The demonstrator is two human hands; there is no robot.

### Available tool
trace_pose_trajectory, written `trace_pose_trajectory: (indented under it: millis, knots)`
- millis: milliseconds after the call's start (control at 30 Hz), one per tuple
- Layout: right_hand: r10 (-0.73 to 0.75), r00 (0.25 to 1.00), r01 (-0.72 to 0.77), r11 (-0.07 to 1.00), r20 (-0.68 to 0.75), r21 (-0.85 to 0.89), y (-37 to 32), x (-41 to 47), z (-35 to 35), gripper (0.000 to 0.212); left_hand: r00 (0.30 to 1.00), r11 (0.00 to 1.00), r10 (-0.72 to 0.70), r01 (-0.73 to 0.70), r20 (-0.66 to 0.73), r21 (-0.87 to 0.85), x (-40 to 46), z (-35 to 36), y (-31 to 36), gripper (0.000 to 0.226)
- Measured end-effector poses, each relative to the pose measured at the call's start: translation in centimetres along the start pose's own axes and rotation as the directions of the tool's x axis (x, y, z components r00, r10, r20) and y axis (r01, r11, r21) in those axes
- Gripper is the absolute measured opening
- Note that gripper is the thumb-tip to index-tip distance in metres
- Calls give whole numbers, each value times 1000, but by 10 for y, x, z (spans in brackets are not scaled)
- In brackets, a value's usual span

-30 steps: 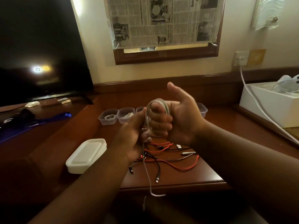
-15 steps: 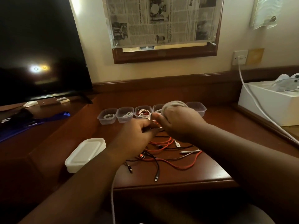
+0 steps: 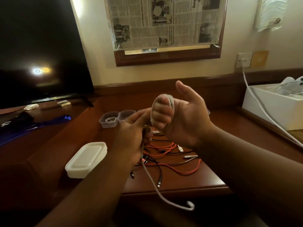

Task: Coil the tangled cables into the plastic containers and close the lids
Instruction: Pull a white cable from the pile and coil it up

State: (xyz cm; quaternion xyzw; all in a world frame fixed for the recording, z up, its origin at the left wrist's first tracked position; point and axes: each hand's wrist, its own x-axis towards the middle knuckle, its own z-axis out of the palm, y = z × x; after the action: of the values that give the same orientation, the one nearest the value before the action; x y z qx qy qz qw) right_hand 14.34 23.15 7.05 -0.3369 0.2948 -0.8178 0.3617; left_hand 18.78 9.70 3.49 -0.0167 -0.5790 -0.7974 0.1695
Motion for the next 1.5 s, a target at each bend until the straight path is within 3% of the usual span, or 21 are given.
trace_pose_trajectory:
  millis: [67,133,167,200,233,267,333,367,400,500,567,667,767,867,1033,1133,1233,1300,1433,1500]
  knots:
    - [-202,975,191,975,-94,-112,2,4,4,47,999,996,-41,39,15,83,-3,6,-10,18]
    - [-359,926,263,837,-119,-480,1,9,3,41,994,982,-87,74,70,174,-7,11,-18,23]
    - [-428,897,224,650,-107,-726,1,10,3,39,992,976,-87,67,90,207,-9,13,-17,23]
    - [-469,879,126,393,-81,-911,2,9,2,41,992,965,-60,30,109,261,-9,12,-14,23]
    - [-468,882,7,148,-64,-989,4,8,0,44,991,931,-7,-42,135,363,-8,9,-10,23]
    - [-425,903,-81,-29,-61,-996,7,7,-2,47,983,827,58,-145,173,543,-6,4,-7,25]
    - [-321,946,-141,-275,-48,-951,13,3,-3,50,931,358,157,-365,330,859,-1,-5,-5,21]
    - [-294,954,-156,-325,-57,-933,16,2,-4,53,905,161,178,-413,386,896,1,-10,-4,21]
    - [-284,955,-174,-320,-81,-931,17,1,-5,57,894,85,207,-422,398,903,0,-13,-4,19]
    - [-257,955,-215,-240,-151,-947,17,1,-11,68,850,28,308,-456,427,889,-3,-15,-3,15]
    - [-172,961,-243,-151,-216,-958,16,1,-13,73,802,-1,408,-478,437,878,-3,-19,-5,42]
    - [31,952,-307,36,-306,-951,11,-3,-13,78,783,85,432,-529,448,844,1,-25,-5,64]
    - [112,955,-292,176,-275,-940,4,-9,-13,75,749,207,400,-635,529,744,3,-28,-9,55]
    - [121,967,-250,264,-225,-932,7,-12,-14,61,723,198,437,-658,535,727,4,-30,-16,51]
    - [4,964,-261,206,-266,-943,23,-6,-30,71,683,181,514,-678,520,712,11,-32,-33,34]
    - [-128,968,-199,139,-217,-970,28,-3,-38,55,688,235,511,-688,515,686,17,-35,-41,36]
    - [-167,962,-201,99,-215,-975,30,2,-51,46,707,281,478,-685,521,672,27,-39,-48,34]
    - [-178,951,-216,205,-254,-955,31,8,-61,42,726,315,477,-668,496,674,36,-42,-51,35]
    - [-82,938,-212,635,-338,-743,22,17,-79,34,776,403,517,-593,362,697,59,-45,-50,51]
    - [-32,937,-204,759,-349,-618,19,24,-88,38,802,472,506,-566,319,676,70,-43,-51,44]
